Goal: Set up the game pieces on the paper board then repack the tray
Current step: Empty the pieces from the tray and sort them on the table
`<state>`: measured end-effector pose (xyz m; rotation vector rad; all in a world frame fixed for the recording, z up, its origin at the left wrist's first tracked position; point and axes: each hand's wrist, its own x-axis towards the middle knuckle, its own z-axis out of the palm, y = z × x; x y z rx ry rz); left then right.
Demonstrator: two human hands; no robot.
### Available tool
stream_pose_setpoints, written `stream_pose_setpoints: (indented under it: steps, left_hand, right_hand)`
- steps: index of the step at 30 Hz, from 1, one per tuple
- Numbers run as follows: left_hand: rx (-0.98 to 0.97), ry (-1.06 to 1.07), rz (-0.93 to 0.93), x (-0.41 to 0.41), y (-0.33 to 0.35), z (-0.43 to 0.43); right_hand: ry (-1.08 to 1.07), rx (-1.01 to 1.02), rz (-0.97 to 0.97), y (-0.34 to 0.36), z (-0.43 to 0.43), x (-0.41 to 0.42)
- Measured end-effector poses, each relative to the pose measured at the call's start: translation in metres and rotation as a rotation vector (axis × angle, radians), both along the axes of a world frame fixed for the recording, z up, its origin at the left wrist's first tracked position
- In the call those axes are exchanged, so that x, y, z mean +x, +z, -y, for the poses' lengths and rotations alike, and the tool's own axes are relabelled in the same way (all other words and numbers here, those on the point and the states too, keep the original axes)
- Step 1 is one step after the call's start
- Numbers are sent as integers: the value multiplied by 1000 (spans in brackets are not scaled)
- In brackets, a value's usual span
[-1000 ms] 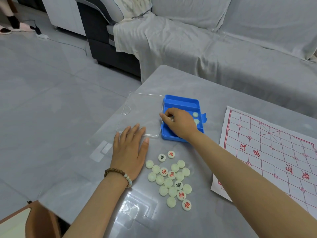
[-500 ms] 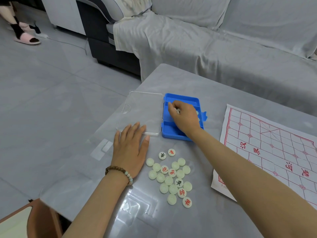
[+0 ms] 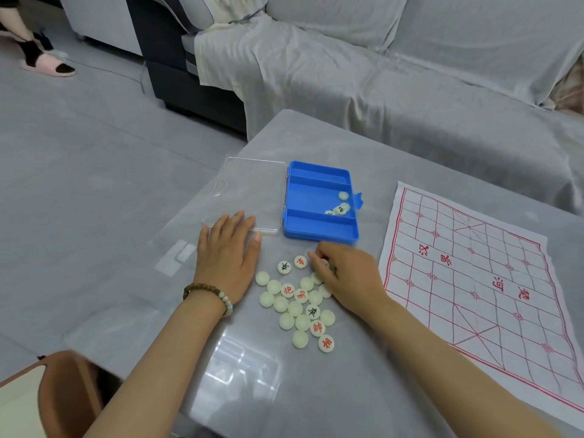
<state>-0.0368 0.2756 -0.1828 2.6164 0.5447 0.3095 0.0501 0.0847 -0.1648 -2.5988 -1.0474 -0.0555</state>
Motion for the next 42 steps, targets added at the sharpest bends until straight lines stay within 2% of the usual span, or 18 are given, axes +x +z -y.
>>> stream_pose_setpoints:
  steps: [6,13,23,31,39,42]
  left_hand:
    - [23,-3,-8,0,0,0]
    - [32,-8,6,-1,0,0]
    - [18,-6,-11,-2,3,1]
    - [3,-10,-12,-3,4,1]
    - [5,-8,-12,-2,6,1]
    - [3,-5,-20,-2,5,2]
  right_hand:
    - [58,159,-132,0,13,0]
    - [175,-122,-214,3,33,-28]
    - [190,-181,-256,3,27,-28]
    - [66,-197,-240,0,34,-42]
    - [213,-118,-311,7,24,-56]
    - [121,-5,-241,21,16,-34]
